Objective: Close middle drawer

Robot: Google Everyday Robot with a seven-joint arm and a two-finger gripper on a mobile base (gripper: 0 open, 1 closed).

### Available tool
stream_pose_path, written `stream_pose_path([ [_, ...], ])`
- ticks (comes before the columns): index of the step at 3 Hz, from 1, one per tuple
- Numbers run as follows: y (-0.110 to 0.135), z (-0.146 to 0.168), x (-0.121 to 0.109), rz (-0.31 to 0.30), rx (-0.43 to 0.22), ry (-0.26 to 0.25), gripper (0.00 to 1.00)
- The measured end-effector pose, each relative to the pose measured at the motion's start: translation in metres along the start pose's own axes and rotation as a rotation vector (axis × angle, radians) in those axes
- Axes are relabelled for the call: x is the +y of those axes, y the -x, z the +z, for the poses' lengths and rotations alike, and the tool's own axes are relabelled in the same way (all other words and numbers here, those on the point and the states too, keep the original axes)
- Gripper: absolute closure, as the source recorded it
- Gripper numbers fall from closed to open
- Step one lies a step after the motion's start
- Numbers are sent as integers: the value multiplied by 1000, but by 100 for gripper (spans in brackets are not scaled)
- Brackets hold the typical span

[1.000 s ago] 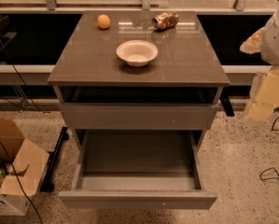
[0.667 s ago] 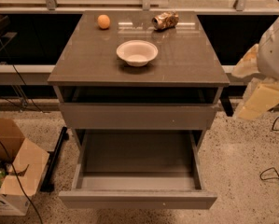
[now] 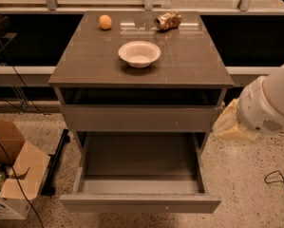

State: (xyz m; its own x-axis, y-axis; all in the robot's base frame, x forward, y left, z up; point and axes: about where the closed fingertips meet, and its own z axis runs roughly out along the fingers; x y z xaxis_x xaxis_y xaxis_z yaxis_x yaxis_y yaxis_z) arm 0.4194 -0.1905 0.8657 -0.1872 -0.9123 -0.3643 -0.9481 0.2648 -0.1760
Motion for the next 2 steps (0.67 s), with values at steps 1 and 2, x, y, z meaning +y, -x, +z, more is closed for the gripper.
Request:
stream_pose_path([
  [1, -30, 62, 22, 100, -27, 93, 100],
  [2, -35, 71, 26, 107, -25, 110, 100],
])
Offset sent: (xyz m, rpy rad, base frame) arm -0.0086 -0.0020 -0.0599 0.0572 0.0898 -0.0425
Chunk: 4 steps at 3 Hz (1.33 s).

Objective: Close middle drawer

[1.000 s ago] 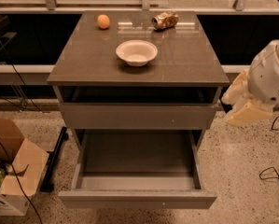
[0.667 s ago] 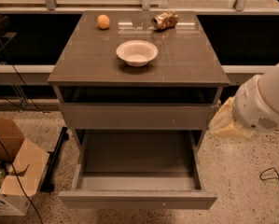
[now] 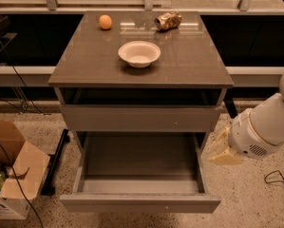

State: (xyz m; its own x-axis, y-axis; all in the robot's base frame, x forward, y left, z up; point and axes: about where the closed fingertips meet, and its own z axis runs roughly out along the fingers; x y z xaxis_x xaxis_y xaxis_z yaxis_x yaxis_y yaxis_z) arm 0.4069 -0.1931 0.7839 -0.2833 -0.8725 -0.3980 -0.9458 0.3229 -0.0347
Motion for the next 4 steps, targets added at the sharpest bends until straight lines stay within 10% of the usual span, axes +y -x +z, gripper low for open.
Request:
stream_pose_path([
  [2, -10, 54, 8, 69, -51, 45, 100],
  [4, -50, 174, 29, 213, -129, 126, 100],
])
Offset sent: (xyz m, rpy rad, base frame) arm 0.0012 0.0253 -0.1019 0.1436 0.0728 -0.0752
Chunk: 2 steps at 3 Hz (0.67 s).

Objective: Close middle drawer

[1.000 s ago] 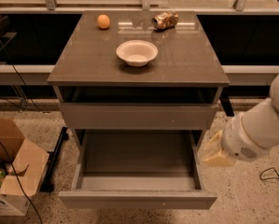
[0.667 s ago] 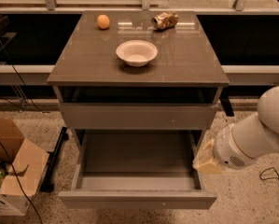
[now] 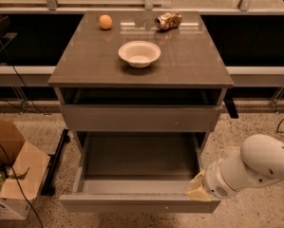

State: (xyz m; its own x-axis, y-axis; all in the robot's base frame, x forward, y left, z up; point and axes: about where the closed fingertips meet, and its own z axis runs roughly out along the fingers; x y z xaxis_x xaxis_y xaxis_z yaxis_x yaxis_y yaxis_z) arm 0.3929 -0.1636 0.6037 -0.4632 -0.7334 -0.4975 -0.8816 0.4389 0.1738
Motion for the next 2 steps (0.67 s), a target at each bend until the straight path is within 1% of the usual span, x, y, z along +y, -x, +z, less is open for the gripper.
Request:
stream_pose_path([
  [1, 0, 0, 0, 0, 0, 0, 100],
  [2, -2, 24, -4, -2, 16, -6, 100],
])
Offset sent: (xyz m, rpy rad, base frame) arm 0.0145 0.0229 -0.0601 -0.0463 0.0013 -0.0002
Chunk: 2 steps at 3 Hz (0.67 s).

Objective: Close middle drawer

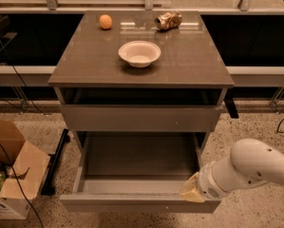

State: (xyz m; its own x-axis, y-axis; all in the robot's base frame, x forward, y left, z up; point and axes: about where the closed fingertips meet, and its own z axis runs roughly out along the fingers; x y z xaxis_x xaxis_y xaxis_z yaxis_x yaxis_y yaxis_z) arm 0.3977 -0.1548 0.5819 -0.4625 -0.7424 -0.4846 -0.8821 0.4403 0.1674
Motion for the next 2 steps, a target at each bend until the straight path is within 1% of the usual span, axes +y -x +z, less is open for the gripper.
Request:
stream_pose_path([
  [1, -19, 34, -7, 29, 7, 0, 100],
  [2, -49, 69, -14, 94, 13, 7, 100],
])
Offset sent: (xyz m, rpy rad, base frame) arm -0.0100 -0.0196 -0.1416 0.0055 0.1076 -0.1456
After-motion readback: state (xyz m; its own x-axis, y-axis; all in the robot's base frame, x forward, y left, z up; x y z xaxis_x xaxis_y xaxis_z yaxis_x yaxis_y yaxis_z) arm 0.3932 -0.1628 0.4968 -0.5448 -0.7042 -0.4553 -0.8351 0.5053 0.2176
